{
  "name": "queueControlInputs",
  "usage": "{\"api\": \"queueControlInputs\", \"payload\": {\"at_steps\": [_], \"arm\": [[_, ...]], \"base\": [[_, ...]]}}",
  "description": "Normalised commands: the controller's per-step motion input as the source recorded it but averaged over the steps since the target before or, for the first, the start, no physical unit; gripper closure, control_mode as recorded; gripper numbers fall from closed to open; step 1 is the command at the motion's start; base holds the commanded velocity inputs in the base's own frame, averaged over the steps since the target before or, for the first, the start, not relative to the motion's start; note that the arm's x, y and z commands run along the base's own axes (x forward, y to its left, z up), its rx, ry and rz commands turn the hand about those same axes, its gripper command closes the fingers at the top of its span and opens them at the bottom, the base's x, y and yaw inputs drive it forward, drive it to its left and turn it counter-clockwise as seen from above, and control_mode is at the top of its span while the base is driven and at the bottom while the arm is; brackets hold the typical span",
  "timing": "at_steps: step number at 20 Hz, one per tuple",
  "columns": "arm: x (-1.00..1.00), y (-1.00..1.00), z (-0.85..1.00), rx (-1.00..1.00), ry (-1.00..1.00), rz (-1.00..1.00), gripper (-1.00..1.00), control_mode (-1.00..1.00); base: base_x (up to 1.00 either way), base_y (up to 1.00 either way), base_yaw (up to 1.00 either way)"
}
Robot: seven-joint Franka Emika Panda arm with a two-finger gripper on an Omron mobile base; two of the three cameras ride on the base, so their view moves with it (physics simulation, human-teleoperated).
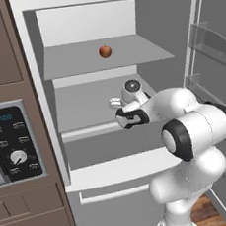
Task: Place the cold items (apple and carrot) from the fridge in one tupperware on the dining counter. Place the warm items (kebab skewer and hot dog) in the stove area in another tupperware.
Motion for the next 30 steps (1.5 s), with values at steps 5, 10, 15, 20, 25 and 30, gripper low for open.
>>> {"api": "queueControlInputs", "payload": {"at_steps": [5,10,15,20,25,30], "arm": [[-0.83,-0.01,0.61,0.11,0.14,-0.1,1.0,-1.0],[-0.73,0.0,0.75,0.05,0.38,-0.09,1.0,-1.0],[-0.83,0.0,0.63,0.0,0.14,-0.01,1.0,-1.0],[-0.96,0.02,0.37,0.0,0.0,0.0,1.0,-1.0],[-1.0,0.0,0.23,0.0,-0.05,0.0,1.0,-1.0],[-0.67,0.0,0.22,0.0,-0.03,0.0,1.0,-1.0]], "base": [[0.0,0.0,0.0],[0.0,0.0,0.0],[0.0,0.0,0.0],[0.0,0.0,0.0],[0.0,0.0,0.0],[0.0,0.0,0.0]]}}
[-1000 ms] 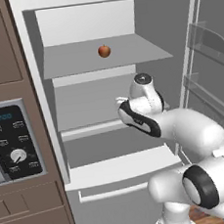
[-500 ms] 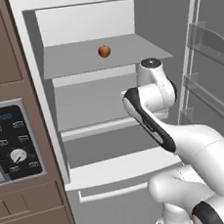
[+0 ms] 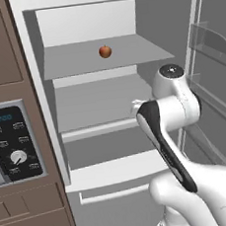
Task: Place the cold items (apple and carrot) from the fridge in one tupperware on the dining counter. Place the warm items (kebab skewer and hot dog) in the stove area in another tupperware.
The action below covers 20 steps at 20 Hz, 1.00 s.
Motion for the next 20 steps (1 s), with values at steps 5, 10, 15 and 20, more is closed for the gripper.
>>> {"api": "queueControlInputs", "payload": {"at_steps": [5,10,15,20], "arm": [[-0.51,0.0,0.0,0.0,-0.27,0.02,1.0,-1.0],[0.0,0.0,0.0,0.0,0.0,0.0,1.0,1.0],[0.0,0.0,0.0,0.0,0.0,0.0,1.0,1.0],[0.0,0.0,0.0,0.0,0.0,0.0,1.0,1.0]], "base": [[0.0,0.0,0.0],[-0.6,0.55,0.0],[-0.48,0.99,0.0],[-0.67,0.92,0.44]]}}
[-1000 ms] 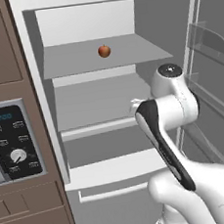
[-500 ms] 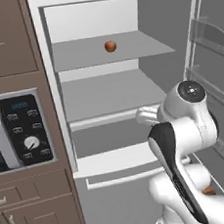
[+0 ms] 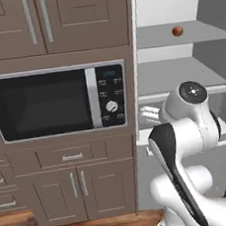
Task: Place the cold items (apple and carrot) from the fridge in one tupperware on the dining counter. Place the warm items (kebab skewer and hot dog) in the stove area in another tupperware.
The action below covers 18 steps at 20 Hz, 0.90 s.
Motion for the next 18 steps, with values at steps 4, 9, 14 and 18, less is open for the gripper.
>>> {"api": "queueControlInputs", "payload": {"at_steps": [4,9,14,18], "arm": [[0.0,0.0,0.0,0.0,0.0,0.0,1.0,1.0],[0.0,0.0,0.0,0.0,0.0,0.0,1.0,1.0],[0.0,0.0,0.0,0.0,0.0,0.0,1.0,1.0],[0.0,0.0,0.0,0.0,0.0,0.0,1.0,1.0]], "base": [[-0.33,0.76,0.91],[-0.15,0.64,1.0],[-0.04,0.48,1.0],[-0.1,0.27,0.99]]}}
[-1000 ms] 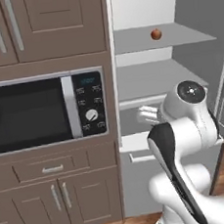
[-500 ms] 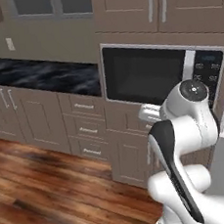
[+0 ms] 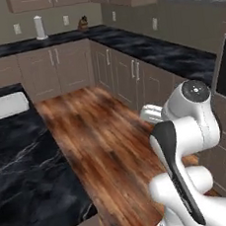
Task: Place the cold items (apple and carrot) from the fridge in one tupperware on the dining counter. Place the warm items (kebab skewer and hot dog) in the stove area in another tupperware.
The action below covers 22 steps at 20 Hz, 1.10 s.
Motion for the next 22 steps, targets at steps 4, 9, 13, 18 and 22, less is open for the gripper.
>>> {"api": "queueControlInputs", "payload": {"at_steps": [4,9,13,18,22], "arm": [[0.0,0.0,0.0,0.0,0.0,0.0,1.0,1.0],[0.0,0.0,0.0,0.0,0.0,0.0,1.0,1.0],[0.0,0.0,0.0,0.0,0.0,0.0,1.0,1.0],[0.0,0.0,0.0,0.0,0.0,0.0,1.0,1.0],[0.0,0.0,0.0,0.0,0.0,0.0,1.0,1.0]], "base": [[-0.3,-0.07,0.78],[0.45,-0.68,0.57],[0.62,-0.8,0.5],[0.63,-0.79,0.5],[0.76,-0.71,0.51]]}}
